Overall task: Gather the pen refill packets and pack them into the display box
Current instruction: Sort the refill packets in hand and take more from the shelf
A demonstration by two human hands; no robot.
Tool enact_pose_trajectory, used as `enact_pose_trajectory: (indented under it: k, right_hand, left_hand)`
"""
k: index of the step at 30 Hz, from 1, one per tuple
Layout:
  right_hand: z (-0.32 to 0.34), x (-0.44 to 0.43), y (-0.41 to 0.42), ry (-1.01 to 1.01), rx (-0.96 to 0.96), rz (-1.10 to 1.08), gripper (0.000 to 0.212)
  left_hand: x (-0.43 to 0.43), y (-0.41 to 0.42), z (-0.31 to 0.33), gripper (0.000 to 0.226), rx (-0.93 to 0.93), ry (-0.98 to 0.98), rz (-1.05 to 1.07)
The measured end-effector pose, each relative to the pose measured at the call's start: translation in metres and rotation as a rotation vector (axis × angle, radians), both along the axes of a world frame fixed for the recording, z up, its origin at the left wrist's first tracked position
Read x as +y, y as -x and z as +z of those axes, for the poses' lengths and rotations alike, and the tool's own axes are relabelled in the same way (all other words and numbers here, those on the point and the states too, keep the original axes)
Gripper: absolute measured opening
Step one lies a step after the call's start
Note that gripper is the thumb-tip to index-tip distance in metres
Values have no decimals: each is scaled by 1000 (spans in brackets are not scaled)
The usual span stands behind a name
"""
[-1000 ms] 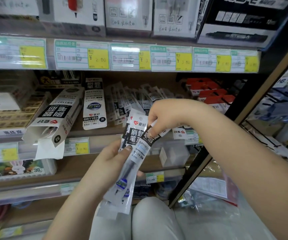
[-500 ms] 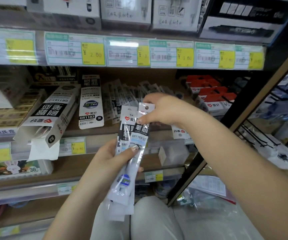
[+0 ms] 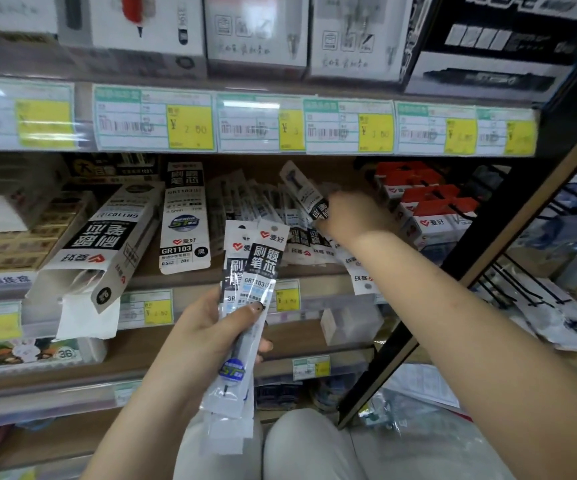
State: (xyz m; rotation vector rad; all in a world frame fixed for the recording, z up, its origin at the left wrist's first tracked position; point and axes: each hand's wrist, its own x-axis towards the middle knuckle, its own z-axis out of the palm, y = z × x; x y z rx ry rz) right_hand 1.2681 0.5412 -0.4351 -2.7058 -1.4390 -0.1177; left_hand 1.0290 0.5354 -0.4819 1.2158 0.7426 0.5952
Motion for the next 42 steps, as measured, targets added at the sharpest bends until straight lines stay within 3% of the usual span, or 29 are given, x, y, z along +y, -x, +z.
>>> enact_pose_trajectory:
  k: [9, 14, 17, 20, 23, 25, 28, 31, 35, 42]
  right_hand:
    - [-4, 9, -2, -112, -89, -41, 24]
    - [18, -6, -1, -303, -59, -34, 26]
    - [43, -28, 6, -470, 261, -9, 31]
    - [55, -66, 19, -701, 803, 132, 13]
    - [57, -98, 19, -503, 1218, 368, 10]
    - [55, -106, 13, -293, 1399, 430, 21]
    - [50, -109, 11, 20, 1258, 435, 11]
    - [51, -101, 24, 120, 1075, 360, 15]
    - [48, -89, 43, 93, 1121, 295, 11]
    - [27, -77, 62, -171, 1306, 120, 2]
  left_hand:
    - [-4, 4, 6, 13, -26, -3, -37]
    - [-7, 7, 9, 15, -39, -23, -30]
    - [-4, 11, 4, 18, -10, -67, 12]
    - [-2, 17, 3, 17, 10, -96, 36]
    - [-4, 19, 4, 12, 46, -70, 51]
    - [-5, 19, 5, 8, 94, -77, 65]
    - [-11, 18, 9, 9, 80, -33, -1]
    - [-20, 16, 12, 10, 67, 27, -81]
    - [-31, 16, 11, 13, 27, 41, -93]
    - [-36, 19, 16, 18, -6, 42, -98]
